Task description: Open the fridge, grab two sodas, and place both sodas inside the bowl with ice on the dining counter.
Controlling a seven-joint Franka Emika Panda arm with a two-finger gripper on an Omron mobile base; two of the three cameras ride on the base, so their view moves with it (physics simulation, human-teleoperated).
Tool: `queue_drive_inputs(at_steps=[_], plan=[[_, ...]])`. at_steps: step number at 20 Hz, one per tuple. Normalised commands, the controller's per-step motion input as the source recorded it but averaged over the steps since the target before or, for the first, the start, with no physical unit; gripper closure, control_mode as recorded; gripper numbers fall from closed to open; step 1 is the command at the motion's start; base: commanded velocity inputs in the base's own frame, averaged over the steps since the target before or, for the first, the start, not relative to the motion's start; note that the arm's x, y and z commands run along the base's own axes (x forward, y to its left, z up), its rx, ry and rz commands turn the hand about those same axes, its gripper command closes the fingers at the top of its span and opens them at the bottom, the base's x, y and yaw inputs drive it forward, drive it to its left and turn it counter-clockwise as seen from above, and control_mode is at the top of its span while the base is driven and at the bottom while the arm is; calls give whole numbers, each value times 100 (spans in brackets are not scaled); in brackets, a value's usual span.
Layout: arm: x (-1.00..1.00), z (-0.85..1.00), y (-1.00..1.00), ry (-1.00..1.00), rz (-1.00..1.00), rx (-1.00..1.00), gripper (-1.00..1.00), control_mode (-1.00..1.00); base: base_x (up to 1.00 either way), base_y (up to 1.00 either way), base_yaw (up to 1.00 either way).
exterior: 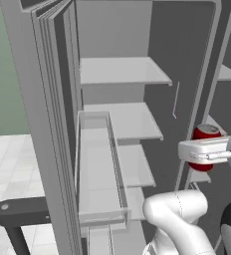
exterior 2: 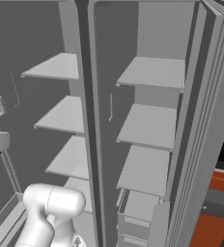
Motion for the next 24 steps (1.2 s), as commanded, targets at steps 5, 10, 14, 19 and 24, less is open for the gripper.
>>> queue_drive_inputs(at_steps=[5,10,14,19,24], plan=[[0,0,0,0,0,0,100,100,-63,1,5],[0,0,0,0,0,0,100,100,-87,0,11],[0,0,0,0,0,0,100,100,-84,-10,14],[0,0,0,0,0,0,100,100,-75,-36,20],[0,0,0,0,0,0,100,100,-67,-45,28]])
